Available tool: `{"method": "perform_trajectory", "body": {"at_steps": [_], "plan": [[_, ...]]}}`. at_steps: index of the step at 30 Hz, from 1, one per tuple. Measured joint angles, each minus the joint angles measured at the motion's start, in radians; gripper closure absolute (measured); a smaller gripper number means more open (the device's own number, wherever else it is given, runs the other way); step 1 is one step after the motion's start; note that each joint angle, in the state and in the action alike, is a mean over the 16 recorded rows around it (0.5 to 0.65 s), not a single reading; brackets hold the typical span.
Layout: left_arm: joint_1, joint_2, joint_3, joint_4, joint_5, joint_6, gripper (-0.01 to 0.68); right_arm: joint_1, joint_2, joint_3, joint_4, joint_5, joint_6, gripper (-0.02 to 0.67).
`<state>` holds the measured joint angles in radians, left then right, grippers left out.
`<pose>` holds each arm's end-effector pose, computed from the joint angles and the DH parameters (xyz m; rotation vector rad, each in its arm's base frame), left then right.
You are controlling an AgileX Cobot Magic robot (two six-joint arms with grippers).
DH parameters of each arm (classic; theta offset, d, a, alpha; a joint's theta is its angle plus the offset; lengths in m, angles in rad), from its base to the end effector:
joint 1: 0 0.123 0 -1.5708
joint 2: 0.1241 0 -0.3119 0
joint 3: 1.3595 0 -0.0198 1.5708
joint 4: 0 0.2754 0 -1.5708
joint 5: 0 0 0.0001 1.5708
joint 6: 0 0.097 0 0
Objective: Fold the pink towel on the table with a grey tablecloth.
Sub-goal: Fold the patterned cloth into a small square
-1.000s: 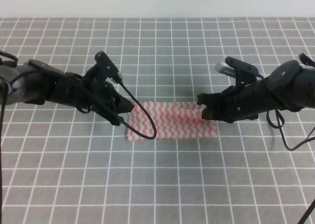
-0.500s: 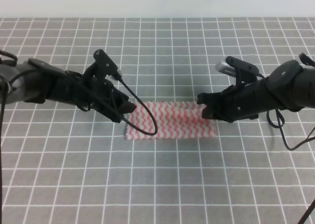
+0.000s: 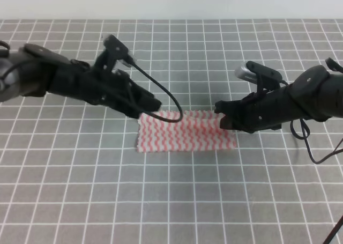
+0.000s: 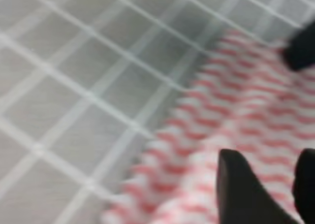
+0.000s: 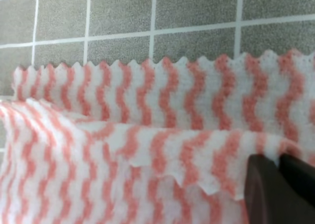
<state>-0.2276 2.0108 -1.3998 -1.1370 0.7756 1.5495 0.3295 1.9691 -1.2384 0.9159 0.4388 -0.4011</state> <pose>0.4350 -0.1641 0.2066 1.1393 2.0258 -0.6883 0.4085 0.1743 0.1711 0.0259 2.5779 0.7471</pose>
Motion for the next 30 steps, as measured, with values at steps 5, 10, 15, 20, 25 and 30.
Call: {"method": "perform_trajectory", "body": {"at_steps": [5, 10, 15, 20, 25, 30], "plan": [[-0.044, 0.004, 0.000, 0.031, 0.037, -0.041, 0.546, 0.000, -0.001, 0.000, 0.004, -0.005, 0.001, 0.664], [-0.096, 0.025, 0.000, 0.060, -0.008, -0.053, 0.612, 0.000, 0.000, 0.000, 0.008, -0.011, 0.000, 0.664], [-0.127, 0.054, 0.000, 0.066, -0.070, -0.050, 0.628, 0.000, -0.001, 0.000, 0.016, -0.016, 0.000, 0.664], [-0.141, 0.082, 0.000, 0.066, -0.126, -0.041, 0.635, 0.000, -0.002, 0.000, 0.027, -0.021, -0.001, 0.663], [-0.143, 0.100, 0.000, 0.066, -0.146, -0.032, 0.636, 0.000, -0.003, 0.000, 0.037, -0.026, -0.001, 0.660], [-0.143, 0.107, 0.000, 0.065, -0.152, -0.024, 0.636, -0.001, -0.003, 0.000, 0.049, -0.035, 0.000, 0.618]]}}
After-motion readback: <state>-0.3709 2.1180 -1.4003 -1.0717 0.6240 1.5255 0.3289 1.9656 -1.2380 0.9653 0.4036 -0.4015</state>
